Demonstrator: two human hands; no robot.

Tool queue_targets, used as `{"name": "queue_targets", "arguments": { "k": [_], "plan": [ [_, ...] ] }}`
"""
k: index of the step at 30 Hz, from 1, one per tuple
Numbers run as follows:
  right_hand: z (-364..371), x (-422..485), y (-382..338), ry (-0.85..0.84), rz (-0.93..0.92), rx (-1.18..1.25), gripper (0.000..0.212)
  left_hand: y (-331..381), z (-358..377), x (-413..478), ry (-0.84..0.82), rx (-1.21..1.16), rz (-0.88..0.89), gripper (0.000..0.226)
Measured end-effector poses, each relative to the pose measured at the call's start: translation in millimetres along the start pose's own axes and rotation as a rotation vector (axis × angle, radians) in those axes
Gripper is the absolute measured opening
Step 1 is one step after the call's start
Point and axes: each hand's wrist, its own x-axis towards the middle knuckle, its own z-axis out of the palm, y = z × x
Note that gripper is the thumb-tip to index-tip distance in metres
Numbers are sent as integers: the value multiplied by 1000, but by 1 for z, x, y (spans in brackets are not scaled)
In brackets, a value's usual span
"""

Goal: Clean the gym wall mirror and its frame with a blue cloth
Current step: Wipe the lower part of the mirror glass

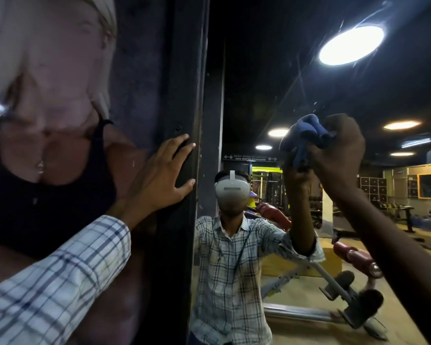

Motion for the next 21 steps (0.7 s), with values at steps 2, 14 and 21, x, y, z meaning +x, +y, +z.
{"name": "queue_targets", "arguments": {
  "k": [2,14,21],
  "plan": [
    [15,-8,-10,-102,12,12,26,-4,-1,0,-19,3,7,89],
    [75,-18,-61,-100,-152,-19,25,-16,0,-9,-62,-2,68,97],
    [74,27,-67,-165,-182,-121,22,-13,1,-20,-115,-20,81,104]
  ]
}}
